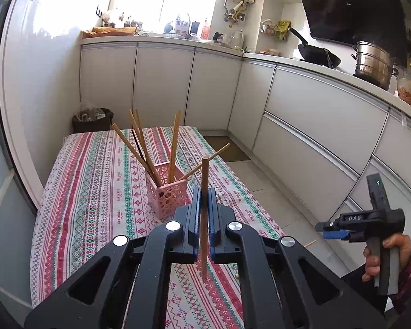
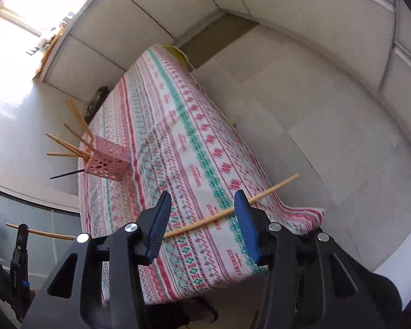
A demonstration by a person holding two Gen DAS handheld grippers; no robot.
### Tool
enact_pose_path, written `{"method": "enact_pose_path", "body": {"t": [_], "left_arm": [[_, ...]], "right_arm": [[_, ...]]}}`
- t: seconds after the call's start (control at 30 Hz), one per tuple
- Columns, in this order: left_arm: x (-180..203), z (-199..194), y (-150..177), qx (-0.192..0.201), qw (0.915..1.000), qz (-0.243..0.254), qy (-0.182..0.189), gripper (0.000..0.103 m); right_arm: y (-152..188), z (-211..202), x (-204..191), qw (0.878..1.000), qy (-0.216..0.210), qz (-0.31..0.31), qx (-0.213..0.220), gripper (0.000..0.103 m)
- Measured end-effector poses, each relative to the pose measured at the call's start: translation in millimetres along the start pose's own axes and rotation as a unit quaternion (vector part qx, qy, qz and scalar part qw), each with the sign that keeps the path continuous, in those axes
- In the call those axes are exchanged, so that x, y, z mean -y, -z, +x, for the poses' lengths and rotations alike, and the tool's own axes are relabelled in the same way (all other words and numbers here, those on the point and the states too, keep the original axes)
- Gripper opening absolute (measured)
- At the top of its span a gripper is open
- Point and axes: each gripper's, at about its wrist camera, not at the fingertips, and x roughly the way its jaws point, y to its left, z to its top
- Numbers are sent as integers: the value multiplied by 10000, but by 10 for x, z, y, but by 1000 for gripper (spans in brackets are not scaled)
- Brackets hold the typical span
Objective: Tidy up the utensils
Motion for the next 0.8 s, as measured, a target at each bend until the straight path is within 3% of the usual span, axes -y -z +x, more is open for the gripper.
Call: {"method": "enact_pose_path", "body": {"t": [0.1, 0.23, 0.33, 0.47, 0.5, 0.53, 0.67, 0.8], "left_arm": [[14, 55, 18, -47, 10000, -9, 78, 4], [-25, 84, 24, -46, 9999, -30, 85, 4], [-61, 129, 14, -54, 9998, -135, 101, 4], [-59, 151, 27, -86, 9998, -125, 98, 4], [-64, 148, 27, -87, 9998, -143, 85, 4], [-73, 134, 21, -74, 9998, -163, 67, 4], [-93, 24, -39, 58, 9999, -154, -5, 4], [-79, -92, -130, 222, 9997, -139, -16, 4]], "right_arm": [[-33, 98, 327, 9962, 267, 810, 185, 49], [-47, 229, 627, 9895, 483, 1362, 42, 51], [-92, 361, 790, 9835, 397, 1765, 39, 55], [-143, 634, 869, 9774, -263, 2096, -12, 52], [-155, 691, 867, 9783, -370, 2038, -53, 25], [-147, 703, 828, 9806, -391, 1919, -64, 11], [-112, 289, 368, 9916, -492, 860, 837, 7], [-2, -172, -328, 9851, -711, -459, 1496, 6]]}}
